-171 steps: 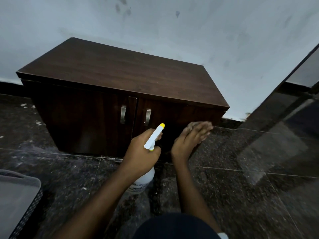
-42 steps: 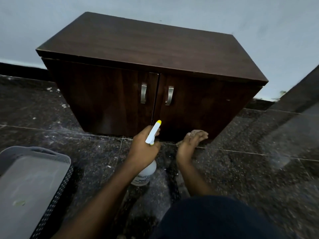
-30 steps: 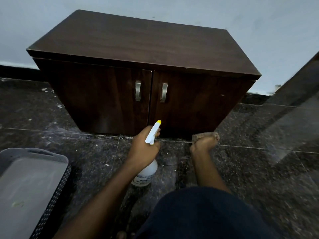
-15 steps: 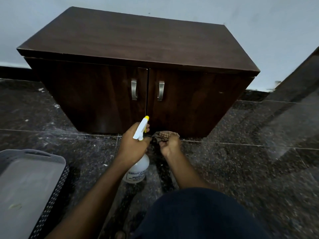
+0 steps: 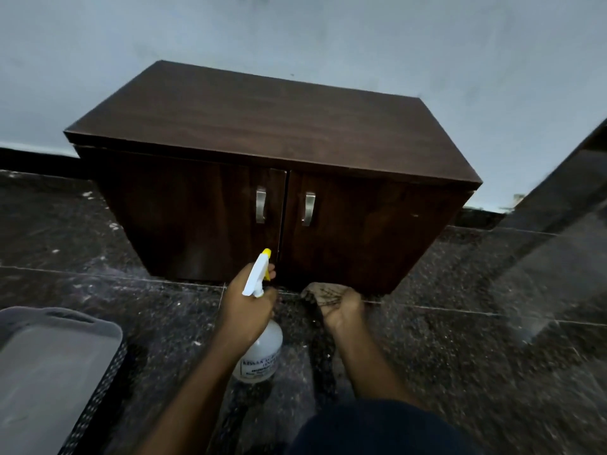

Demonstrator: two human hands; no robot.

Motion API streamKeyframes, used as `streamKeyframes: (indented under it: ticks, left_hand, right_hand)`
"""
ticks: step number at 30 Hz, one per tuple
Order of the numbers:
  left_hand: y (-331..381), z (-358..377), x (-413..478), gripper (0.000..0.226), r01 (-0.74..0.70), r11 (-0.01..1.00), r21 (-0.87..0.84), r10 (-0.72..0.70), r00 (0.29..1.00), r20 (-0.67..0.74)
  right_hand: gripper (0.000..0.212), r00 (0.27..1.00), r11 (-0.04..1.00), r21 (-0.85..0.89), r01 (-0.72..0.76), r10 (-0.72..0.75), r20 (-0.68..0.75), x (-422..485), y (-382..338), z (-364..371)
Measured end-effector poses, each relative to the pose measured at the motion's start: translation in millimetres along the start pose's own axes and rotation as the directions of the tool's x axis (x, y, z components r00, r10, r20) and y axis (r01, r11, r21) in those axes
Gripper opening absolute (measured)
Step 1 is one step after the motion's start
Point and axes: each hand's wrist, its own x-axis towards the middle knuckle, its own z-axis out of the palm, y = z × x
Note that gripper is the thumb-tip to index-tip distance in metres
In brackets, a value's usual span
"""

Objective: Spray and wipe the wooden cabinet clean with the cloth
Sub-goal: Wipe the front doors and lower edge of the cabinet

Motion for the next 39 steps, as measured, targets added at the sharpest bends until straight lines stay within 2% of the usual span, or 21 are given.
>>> streamKeyframes:
  ticks: [2, 8, 11, 15, 17, 19, 21, 23, 24, 25, 27, 28, 30, 31, 32, 33, 35, 37, 39]
  left_hand:
    - [-1.2, -0.8, 0.5, 0.079, -0.012, 1.000, -0.028, 0.011, 0.999, -0.053]
    - [-9.2, -28.4, 0.2, 0.072, 0.003, 0.996, -0.091, -0.023, 0.973, -0.228]
    - [-9.6, -39.7, 2.1, 0.074, 0.001, 0.998, -0.070, -0.022, 0.951, -0.310]
    - [3.9, -49.6, 5.7, 0.070, -0.035, 0.997, -0.069, 0.011, 0.946, -0.325]
    - [16.4, -56.2, 7.6, 0.060, -0.060, 0.995, -0.075, 0.032, 0.945, -0.326]
    - [24.6, -58.2, 10.6, 0.051, -0.070, 0.996, -0.050, 0.050, 0.944, -0.327]
    - [30.0, -58.8, 11.7, 0.046, -0.100, 0.995, -0.025, 0.087, 0.943, -0.320]
    - [33.5, -58.8, 11.5, 0.042, -0.135, 0.991, -0.022, 0.122, 0.945, -0.302]
    - [34.8, -59.4, 11.4, 0.042, -0.152, 0.988, -0.023, 0.139, 0.946, -0.292]
    - [36.1, -60.4, 11.3, 0.043, -0.167, 0.986, -0.024, 0.154, 0.947, -0.283]
    - [38.4, -64.6, 11.8, 0.045, -0.192, 0.981, -0.027, 0.176, 0.942, -0.287]
    - [39.9, -66.7, 12.1, 0.047, -0.202, 0.979, -0.027, 0.185, 0.937, -0.296]
    - [41.5, -71.1, 14.1, 0.049, -0.219, 0.975, -0.032, 0.198, 0.927, -0.317]
    - [41.0, -71.5, 14.6, 0.050, -0.221, 0.975, -0.032, 0.199, 0.924, -0.326]
    - [40.7, -70.8, 14.8, 0.051, -0.221, 0.975, -0.032, 0.198, 0.922, -0.332]
    - [40.1, -69.8, 14.7, 0.049, -0.218, 0.975, -0.036, 0.194, 0.922, -0.334]
    - [38.6, -67.8, 14.1, 0.047, -0.210, 0.976, -0.054, 0.180, 0.925, -0.335]
    - [38.1, -68.4, 13.5, 0.045, -0.206, 0.977, -0.054, 0.177, 0.927, -0.330]
    - [39.7, -70.0, 13.8, 0.043, -0.208, 0.977, -0.043, 0.184, 0.930, -0.319]
  right_hand:
    - [0.052, 0.998, 0.999, 0.003, -0.046, 0.046, 0.043, -10.9, 12.8, 23.6]
    - [0.044, 0.970, 0.980, 0.027, -0.198, 0.192, 0.152, -33.7, 23.5, 47.0]
    - [0.036, 0.953, 0.974, 0.082, -0.209, 0.185, 0.238, -45.0, 13.8, 44.6]
    - [0.030, 0.925, 0.978, 0.140, -0.152, 0.091, 0.369, -75.1, 2.8, 46.1]
    - [0.030, 0.896, 0.985, 0.118, -0.124, 0.060, 0.441, -97.8, 2.0, 58.8]
    - [0.025, 0.889, 0.992, 0.081, -0.096, 0.049, 0.456, -117.9, 3.4, 76.2]
    - [0.018, 0.915, 1.000, 0.000, 0.008, -0.007, 0.403, -128.8, 10.3, 88.4]
    - [0.016, 0.926, 0.967, -0.108, 0.232, -0.185, 0.328, -133.1, 19.5, 90.3]
    - [0.019, 0.892, 0.914, -0.150, 0.377, -0.314, 0.325, -136.6, 24.0, 88.6]
    - [0.024, 0.822, 0.833, -0.171, 0.526, -0.446, 0.355, -141.4, 28.3, 86.9]
    - [0.037, 0.587, 0.590, -0.163, 0.791, -0.657, 0.474, -150.3, 35.5, 88.5]
    - [0.044, 0.431, 0.416, -0.156, 0.896, -0.731, 0.528, -150.8, 36.5, 92.9]
    - [0.055, 0.087, -0.044, -0.186, 0.982, -0.764, 0.639, -145.5, 31.3, 111.0]
    - [0.059, -0.044, -0.285, -0.223, 0.932, -0.701, 0.711, -142.5, 25.9, 121.1]
    - [0.063, -0.124, -0.491, -0.254, 0.833, -0.614, 0.780, -139.0, 20.7, 129.4]
    - [0.064, -0.166, -0.648, -0.265, 0.715, -0.524, 0.835, -135.3, 16.9, 134.4]
    - [0.059, -0.179, -0.823, -0.232, 0.518, -0.370, 0.912, -127.9, 15.0, 132.7]
    - [0.057, -0.161, -0.891, -0.181, 0.416, -0.269, 0.950, -122.8, 18.8, 123.1]
    - [0.060, -0.136, -0.899, -0.184, 0.399, -0.256, 0.957, -126.2, 19.9, 119.1]
